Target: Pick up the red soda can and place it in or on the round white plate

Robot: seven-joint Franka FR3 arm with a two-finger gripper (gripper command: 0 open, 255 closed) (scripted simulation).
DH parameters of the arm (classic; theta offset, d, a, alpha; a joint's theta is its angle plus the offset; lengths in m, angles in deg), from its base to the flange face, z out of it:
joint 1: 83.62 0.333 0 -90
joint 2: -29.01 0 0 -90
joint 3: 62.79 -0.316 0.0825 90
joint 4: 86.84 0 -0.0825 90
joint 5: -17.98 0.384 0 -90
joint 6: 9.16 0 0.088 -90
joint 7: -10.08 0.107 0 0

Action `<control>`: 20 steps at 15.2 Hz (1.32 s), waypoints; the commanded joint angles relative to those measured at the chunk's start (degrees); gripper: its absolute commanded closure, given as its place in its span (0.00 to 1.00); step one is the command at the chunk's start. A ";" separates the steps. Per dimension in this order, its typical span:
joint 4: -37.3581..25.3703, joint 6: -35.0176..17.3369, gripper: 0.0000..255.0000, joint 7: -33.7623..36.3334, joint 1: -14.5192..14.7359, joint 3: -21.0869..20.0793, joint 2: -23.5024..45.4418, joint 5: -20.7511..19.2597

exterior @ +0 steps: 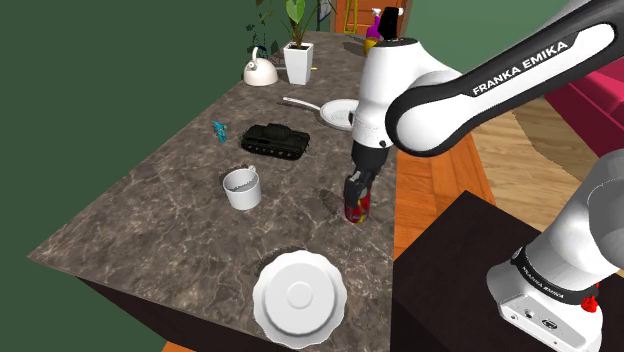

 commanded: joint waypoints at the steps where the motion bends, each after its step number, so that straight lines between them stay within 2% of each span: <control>1: -0.76 1.95 1.00 0.17 0.06 0.07 -1.20 0.04; 8: -3.16 7.68 1.00 0.32 0.06 0.57 -4.56 -0.01; 14: -8.21 8.63 1.00 9.64 3.40 -5.45 -1.50 0.55; 20: -15.45 9.73 1.00 19.48 5.98 -11.16 3.81 -1.14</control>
